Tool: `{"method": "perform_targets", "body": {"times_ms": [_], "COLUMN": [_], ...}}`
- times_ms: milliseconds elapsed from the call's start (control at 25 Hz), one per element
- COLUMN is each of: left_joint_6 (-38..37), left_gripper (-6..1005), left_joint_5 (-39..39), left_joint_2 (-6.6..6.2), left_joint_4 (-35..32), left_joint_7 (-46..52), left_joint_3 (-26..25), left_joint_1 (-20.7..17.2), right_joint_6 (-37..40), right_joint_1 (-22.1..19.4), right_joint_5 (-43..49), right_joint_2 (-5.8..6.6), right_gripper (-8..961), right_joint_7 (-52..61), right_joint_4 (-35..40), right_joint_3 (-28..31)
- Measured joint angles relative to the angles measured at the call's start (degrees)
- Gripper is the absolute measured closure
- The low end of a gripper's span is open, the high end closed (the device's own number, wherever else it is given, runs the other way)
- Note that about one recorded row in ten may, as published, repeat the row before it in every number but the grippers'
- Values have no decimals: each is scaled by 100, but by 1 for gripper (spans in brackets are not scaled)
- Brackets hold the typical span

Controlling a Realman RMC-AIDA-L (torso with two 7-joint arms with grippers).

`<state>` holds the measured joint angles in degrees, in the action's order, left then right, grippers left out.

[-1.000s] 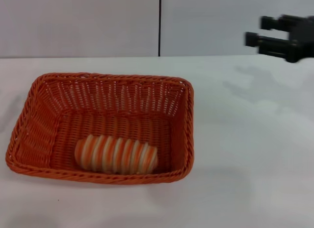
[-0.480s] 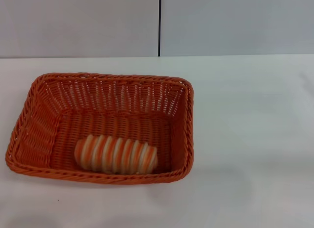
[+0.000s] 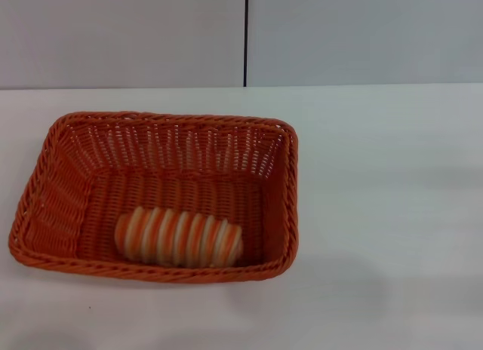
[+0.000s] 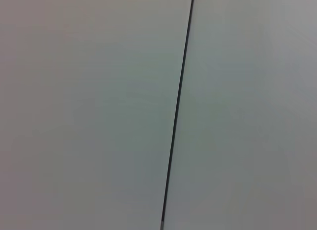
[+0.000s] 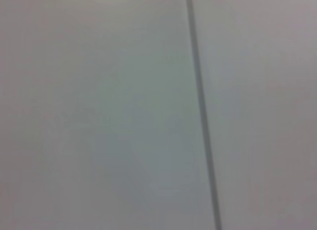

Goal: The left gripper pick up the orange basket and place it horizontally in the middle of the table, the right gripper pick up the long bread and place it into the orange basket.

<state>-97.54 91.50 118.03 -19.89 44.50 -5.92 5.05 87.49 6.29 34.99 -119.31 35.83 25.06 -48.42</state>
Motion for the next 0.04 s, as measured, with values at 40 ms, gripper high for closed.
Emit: {"method": "perform_targets", "body": {"times_ms": [40], "left_joint_6": [-12], "left_gripper": [395], "left_joint_5": [0], "left_joint_2": [0], "left_joint_4": [90], "left_joint_7": [-121], "left_joint_3": [-17], "left_joint_1": [-13], "right_joint_6": [-5], "right_joint_1": [36], "right_joint_5": [-130], "right_joint_2": [5], "right_gripper": [300], "right_joint_7": [-81], "right_joint_4": [-143], "right_joint_3": [0]}}
